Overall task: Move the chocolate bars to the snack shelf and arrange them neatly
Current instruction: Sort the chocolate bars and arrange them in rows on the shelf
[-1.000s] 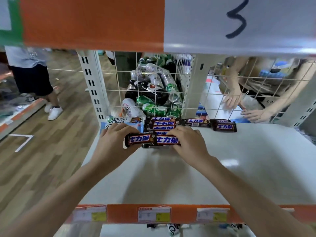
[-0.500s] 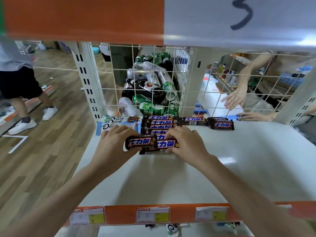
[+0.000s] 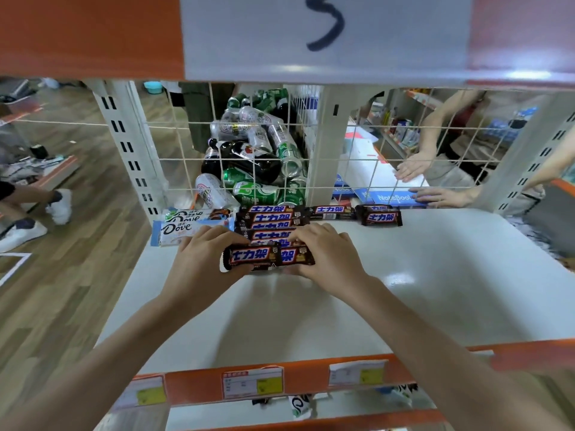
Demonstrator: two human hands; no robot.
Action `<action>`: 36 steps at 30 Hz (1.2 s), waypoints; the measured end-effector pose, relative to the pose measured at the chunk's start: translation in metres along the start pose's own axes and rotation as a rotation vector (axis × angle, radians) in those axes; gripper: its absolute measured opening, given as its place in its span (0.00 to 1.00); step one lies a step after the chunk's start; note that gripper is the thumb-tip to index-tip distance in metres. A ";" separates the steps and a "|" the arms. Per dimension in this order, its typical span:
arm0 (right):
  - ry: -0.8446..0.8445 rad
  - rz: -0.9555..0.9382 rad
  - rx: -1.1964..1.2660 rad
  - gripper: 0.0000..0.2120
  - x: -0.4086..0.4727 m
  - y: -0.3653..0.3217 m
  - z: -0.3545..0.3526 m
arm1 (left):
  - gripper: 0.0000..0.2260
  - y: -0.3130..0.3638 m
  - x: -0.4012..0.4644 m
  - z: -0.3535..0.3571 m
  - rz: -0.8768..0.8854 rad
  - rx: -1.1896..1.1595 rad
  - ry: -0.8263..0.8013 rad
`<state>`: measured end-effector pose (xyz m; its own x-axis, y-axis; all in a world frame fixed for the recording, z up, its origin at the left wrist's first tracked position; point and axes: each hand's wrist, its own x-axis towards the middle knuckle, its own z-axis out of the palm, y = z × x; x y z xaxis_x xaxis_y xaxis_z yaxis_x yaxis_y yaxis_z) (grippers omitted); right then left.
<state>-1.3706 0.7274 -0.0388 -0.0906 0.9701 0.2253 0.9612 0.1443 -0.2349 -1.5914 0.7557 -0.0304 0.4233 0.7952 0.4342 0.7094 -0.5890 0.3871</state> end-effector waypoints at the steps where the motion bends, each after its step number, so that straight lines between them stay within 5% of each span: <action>1: 0.005 0.006 -0.003 0.23 -0.003 0.003 -0.002 | 0.16 0.003 0.001 0.002 -0.003 -0.003 -0.006; 36: -0.040 0.105 -0.009 0.10 -0.075 0.233 -0.084 | 0.18 0.168 0.139 0.166 0.054 -0.070 -0.115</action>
<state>-1.1185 0.6723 -0.0310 0.0004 0.9868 0.1620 0.9683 0.0401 -0.2466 -1.3194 0.7910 -0.0401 0.5243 0.7710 0.3615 0.6445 -0.6367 0.4233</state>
